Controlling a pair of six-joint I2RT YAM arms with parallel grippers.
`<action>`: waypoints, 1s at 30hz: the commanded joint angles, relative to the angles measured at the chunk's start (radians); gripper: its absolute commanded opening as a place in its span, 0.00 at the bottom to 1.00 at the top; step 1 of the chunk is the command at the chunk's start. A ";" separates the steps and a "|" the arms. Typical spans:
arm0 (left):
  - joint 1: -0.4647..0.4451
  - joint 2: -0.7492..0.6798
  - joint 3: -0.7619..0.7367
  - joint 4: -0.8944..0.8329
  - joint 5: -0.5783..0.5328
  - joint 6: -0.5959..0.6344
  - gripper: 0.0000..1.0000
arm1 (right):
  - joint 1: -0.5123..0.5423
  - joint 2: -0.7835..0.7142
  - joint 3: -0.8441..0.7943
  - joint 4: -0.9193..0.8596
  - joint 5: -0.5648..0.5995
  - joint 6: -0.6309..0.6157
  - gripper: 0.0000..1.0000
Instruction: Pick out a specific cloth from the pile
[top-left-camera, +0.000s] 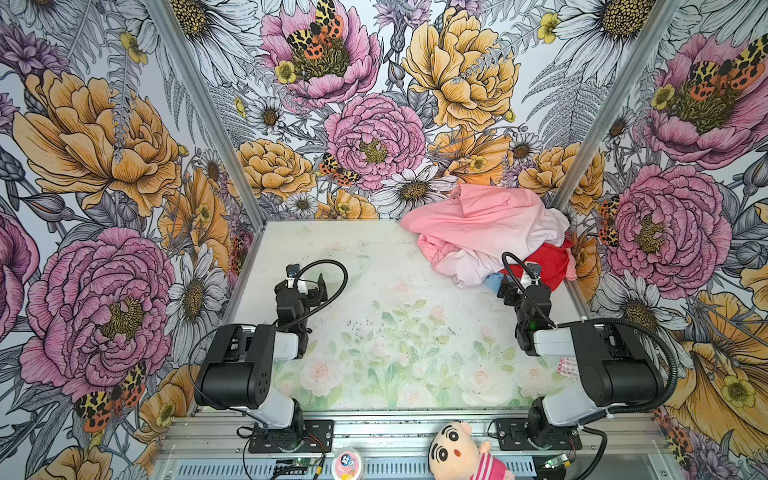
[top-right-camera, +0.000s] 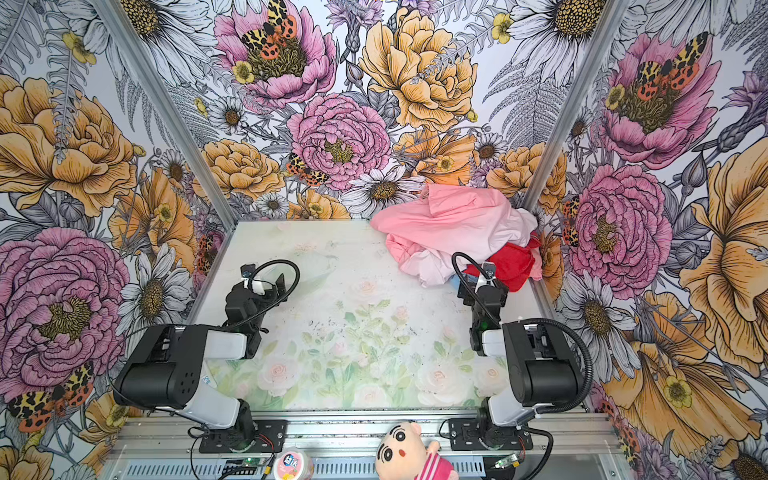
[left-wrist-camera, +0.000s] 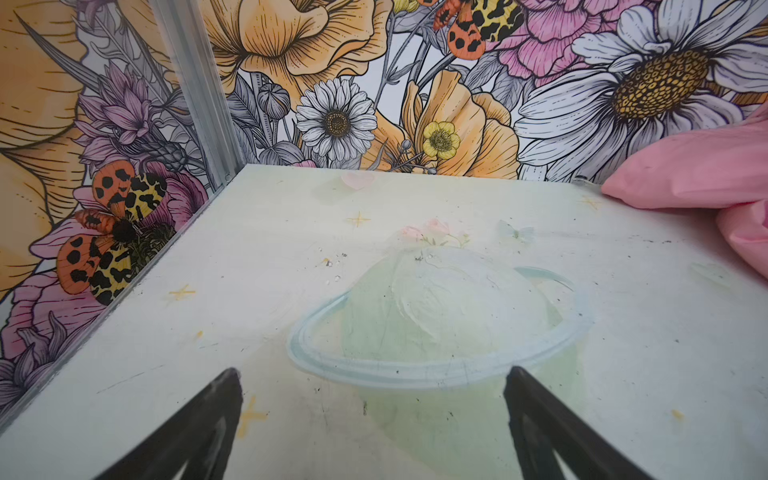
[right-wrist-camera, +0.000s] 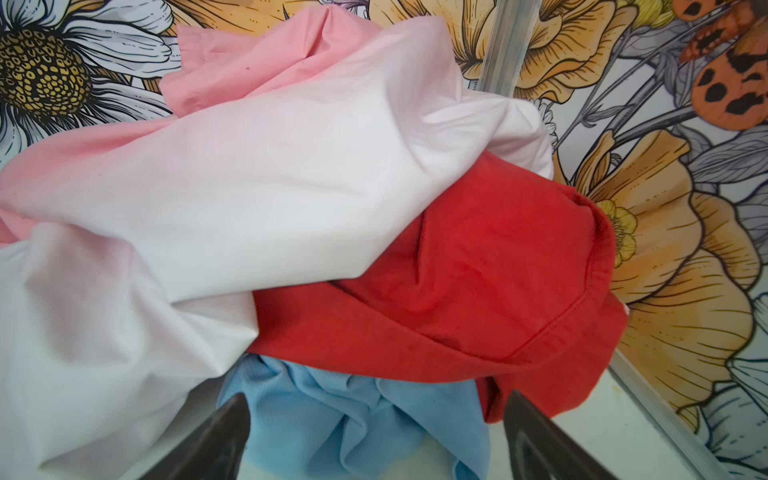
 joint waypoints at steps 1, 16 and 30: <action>0.011 0.003 0.018 0.000 0.025 0.005 0.99 | 0.006 -0.008 0.005 0.011 -0.005 -0.008 0.95; 0.032 0.004 0.019 -0.001 0.070 -0.009 0.99 | 0.006 -0.007 0.005 0.011 -0.006 -0.008 0.93; 0.005 -0.151 0.022 -0.133 0.016 0.006 0.99 | 0.006 -0.015 -0.056 0.121 0.016 0.000 0.95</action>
